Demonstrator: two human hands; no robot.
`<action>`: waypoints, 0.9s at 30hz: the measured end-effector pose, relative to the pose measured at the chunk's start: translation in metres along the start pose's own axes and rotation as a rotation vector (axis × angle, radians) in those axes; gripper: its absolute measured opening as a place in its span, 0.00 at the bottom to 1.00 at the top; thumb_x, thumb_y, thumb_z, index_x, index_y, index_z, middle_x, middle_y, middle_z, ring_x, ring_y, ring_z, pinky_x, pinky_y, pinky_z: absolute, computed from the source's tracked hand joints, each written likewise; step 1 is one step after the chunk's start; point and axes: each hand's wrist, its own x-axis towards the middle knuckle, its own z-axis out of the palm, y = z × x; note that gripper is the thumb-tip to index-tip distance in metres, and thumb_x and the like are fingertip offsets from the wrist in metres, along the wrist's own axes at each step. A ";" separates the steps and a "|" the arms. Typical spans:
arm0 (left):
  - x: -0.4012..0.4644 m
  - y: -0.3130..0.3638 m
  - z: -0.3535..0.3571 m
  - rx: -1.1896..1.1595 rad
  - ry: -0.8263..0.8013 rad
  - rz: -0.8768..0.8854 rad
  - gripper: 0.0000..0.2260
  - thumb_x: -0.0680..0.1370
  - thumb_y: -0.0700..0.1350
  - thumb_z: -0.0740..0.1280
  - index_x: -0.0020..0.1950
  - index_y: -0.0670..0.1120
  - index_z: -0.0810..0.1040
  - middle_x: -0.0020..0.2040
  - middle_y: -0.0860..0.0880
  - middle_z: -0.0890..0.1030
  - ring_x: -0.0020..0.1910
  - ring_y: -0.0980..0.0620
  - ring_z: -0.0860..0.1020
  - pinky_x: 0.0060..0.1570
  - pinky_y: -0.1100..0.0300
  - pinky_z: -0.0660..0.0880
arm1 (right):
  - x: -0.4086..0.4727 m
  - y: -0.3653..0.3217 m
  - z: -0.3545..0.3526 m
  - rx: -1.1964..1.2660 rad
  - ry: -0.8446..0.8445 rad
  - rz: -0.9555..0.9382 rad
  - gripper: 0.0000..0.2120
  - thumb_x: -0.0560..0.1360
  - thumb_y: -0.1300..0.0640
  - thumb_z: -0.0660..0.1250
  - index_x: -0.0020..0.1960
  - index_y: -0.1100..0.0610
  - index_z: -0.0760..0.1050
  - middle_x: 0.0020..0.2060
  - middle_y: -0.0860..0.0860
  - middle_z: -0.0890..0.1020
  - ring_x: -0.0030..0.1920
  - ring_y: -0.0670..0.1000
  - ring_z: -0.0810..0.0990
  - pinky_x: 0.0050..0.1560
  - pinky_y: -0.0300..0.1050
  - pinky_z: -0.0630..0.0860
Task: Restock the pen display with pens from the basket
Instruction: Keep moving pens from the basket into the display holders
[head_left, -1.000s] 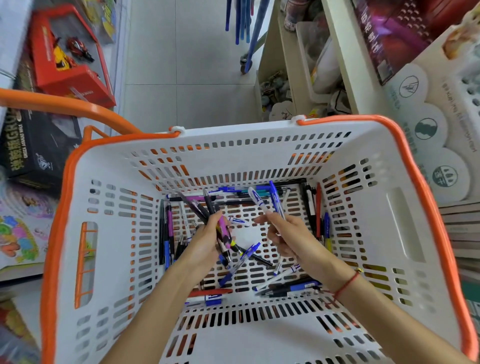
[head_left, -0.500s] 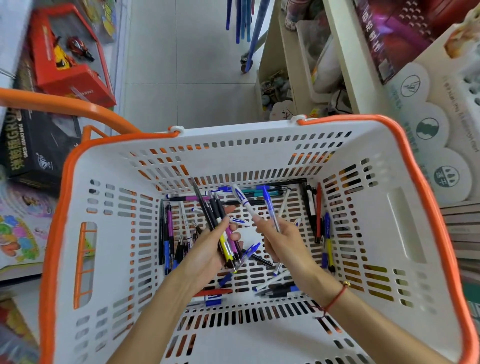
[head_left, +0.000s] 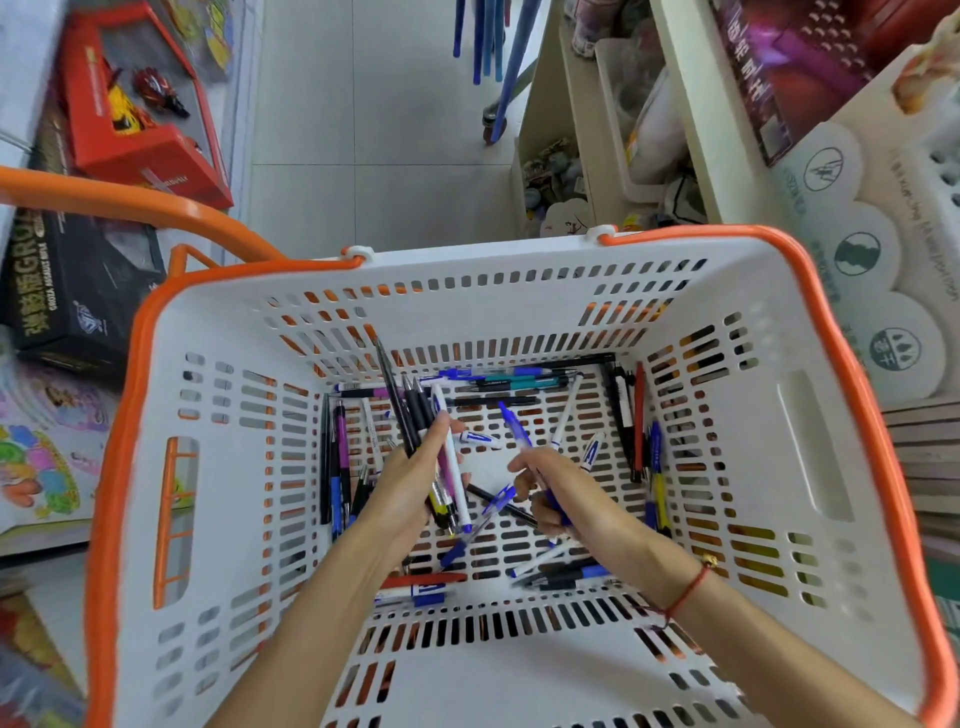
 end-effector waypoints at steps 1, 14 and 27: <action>0.001 -0.001 -0.002 -0.023 -0.011 -0.005 0.14 0.78 0.54 0.65 0.51 0.46 0.83 0.50 0.45 0.81 0.46 0.50 0.82 0.48 0.55 0.80 | 0.001 0.001 0.000 0.116 -0.015 0.009 0.08 0.83 0.58 0.54 0.52 0.62 0.69 0.33 0.52 0.70 0.24 0.46 0.60 0.24 0.37 0.58; -0.021 0.028 -0.024 0.450 -0.118 0.089 0.08 0.81 0.53 0.60 0.50 0.52 0.76 0.43 0.53 0.81 0.39 0.65 0.79 0.63 0.57 0.68 | -0.020 -0.038 -0.030 -0.871 -0.599 0.011 0.17 0.83 0.59 0.57 0.69 0.51 0.72 0.41 0.47 0.77 0.33 0.41 0.70 0.33 0.32 0.69; -0.061 0.050 0.010 0.490 -0.463 -0.139 0.24 0.79 0.53 0.64 0.73 0.52 0.62 0.64 0.57 0.76 0.68 0.55 0.72 0.71 0.52 0.65 | -0.042 -0.037 -0.026 -0.236 0.021 -0.413 0.21 0.66 0.53 0.76 0.56 0.55 0.77 0.35 0.53 0.81 0.35 0.47 0.78 0.42 0.39 0.75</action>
